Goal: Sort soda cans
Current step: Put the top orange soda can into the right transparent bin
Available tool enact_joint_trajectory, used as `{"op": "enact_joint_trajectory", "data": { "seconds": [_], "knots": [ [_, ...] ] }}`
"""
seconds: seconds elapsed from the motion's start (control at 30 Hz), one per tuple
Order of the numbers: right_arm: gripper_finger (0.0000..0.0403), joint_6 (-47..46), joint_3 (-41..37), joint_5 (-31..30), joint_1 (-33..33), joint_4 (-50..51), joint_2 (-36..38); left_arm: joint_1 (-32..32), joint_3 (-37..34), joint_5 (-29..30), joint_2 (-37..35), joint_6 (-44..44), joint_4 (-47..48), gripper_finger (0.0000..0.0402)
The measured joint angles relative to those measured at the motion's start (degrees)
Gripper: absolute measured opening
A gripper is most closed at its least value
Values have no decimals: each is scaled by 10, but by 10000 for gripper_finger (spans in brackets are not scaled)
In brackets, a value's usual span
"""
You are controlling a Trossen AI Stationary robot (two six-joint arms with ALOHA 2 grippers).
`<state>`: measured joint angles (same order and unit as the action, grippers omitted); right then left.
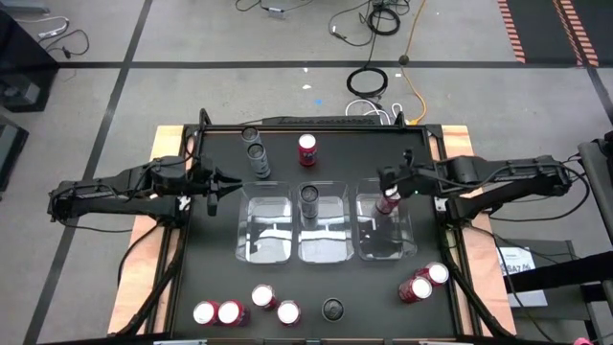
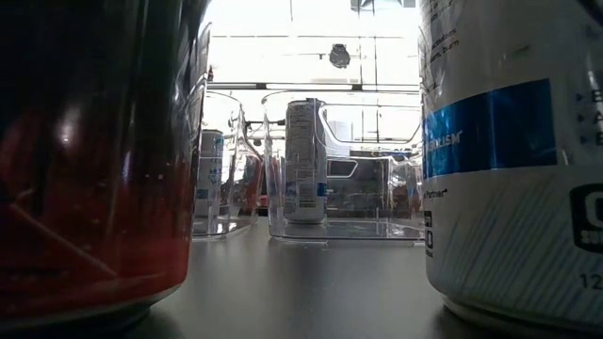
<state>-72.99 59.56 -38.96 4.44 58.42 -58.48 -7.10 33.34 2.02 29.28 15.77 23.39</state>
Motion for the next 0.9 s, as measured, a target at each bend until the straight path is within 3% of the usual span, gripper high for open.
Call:
{"op": "enact_joint_trajectory", "data": {
  "seconds": [0.1,0.17,0.33,0.47,0.67,0.9],
  "knots": [
    [380,41,0,-82,-9,-89,-6,0,0,0,0,0,0,82],
    [380,127,0,-88,-29,-172,-13,0,0,0,0,0,0,82],
    [380,353,0,-8,-86,-433,-60,0,0,0,0,1,0,82],
    [380,435,1,45,-127,-570,-116,0,0,0,0,1,0,82],
    [380,452,124,156,-189,-442,-233,0,0,0,0,4,0,82],
    [380,531,386,183,-237,-185,-404,0,0,1,0,4,0,82]
  ]
}}
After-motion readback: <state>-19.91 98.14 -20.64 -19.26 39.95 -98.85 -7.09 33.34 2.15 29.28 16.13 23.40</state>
